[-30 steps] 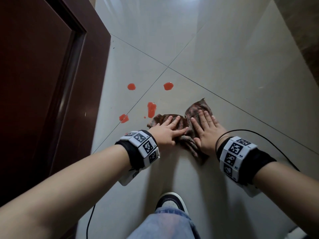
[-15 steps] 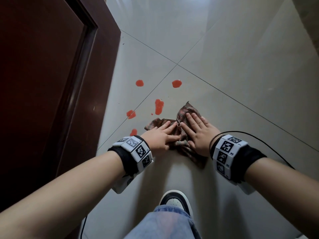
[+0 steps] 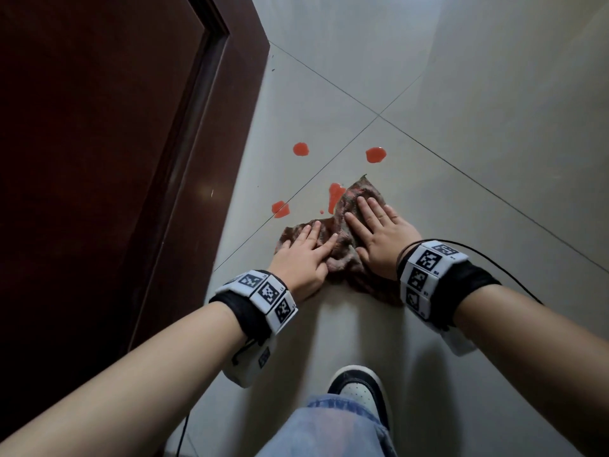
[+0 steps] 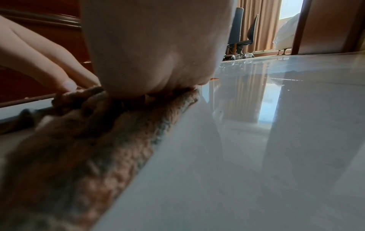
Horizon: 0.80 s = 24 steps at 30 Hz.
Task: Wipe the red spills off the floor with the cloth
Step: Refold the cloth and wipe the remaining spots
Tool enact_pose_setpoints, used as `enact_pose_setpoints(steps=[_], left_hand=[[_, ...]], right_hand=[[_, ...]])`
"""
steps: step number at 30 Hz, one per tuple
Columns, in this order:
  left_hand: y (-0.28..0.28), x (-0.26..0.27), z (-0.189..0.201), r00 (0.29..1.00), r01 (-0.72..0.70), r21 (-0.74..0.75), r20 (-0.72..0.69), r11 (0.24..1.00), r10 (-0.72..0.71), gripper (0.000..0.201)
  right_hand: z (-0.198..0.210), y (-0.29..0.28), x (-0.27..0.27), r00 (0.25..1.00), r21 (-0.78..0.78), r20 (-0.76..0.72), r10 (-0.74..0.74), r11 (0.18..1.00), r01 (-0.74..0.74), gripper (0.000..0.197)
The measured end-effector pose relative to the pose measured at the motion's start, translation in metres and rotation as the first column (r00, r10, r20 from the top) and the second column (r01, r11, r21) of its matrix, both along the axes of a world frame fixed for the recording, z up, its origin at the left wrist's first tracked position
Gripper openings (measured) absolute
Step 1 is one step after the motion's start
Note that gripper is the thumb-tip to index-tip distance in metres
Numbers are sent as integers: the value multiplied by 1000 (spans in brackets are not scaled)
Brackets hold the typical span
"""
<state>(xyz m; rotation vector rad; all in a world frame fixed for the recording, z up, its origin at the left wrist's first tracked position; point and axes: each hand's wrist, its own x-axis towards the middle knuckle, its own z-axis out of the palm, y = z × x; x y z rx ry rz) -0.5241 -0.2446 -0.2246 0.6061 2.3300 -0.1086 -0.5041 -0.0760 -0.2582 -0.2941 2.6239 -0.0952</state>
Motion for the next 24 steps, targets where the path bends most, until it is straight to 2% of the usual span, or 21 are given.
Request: enact_pose_setpoints(steps=[8,16,24], left_hand=[[6,-19,0,997,-64,10,-36,998,64,60],[21,-43,3,994,-112,24,-2,993,112,60],[30,-64,0,990,-129,25,-48,991,130,63]], right_hand=[[0,-3,-23,999,-32,-31,9,999,-10,66],[3,-3,-45,998,-45,-36,48,998,-50,59],[1,-4,-63,999,-34,-40,35,999,-36,58]])
